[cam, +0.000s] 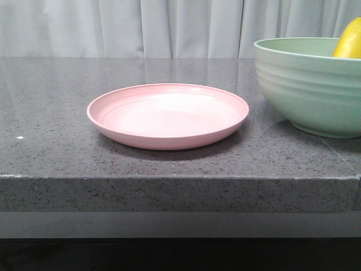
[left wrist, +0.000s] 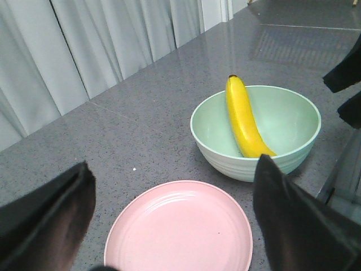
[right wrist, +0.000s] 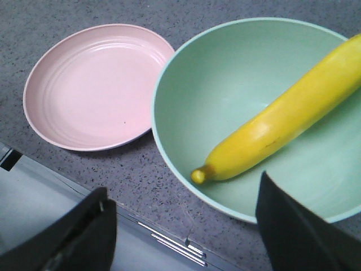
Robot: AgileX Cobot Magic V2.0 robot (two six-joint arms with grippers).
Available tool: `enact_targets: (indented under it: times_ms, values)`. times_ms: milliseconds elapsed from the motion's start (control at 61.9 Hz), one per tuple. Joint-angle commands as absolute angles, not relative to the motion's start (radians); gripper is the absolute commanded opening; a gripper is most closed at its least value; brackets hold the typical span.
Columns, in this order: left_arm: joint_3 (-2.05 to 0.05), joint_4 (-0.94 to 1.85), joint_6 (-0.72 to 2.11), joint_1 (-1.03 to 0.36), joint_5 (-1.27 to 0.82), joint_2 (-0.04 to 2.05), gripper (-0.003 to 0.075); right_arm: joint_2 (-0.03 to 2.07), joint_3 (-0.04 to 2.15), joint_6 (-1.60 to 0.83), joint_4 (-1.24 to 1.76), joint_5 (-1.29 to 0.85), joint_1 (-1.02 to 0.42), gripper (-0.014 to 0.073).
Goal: Transfer banana from pink plate to green bowl
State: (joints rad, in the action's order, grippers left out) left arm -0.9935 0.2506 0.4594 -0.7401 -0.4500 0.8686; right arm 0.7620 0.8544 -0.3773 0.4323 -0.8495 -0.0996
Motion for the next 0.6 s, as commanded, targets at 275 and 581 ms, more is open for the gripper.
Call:
enact_targets:
  times_ms: [275,581]
  values:
    - [-1.027,0.271,0.455,-0.739,-0.376,0.858,0.0153,0.753,0.870,-0.384,0.465,-0.785,-0.099,0.0210]
    - [-1.027,0.333,0.455,-0.739,-0.378,0.858,-0.0020,0.753,0.870,-0.384,0.467,-0.798,-0.099,-0.0071]
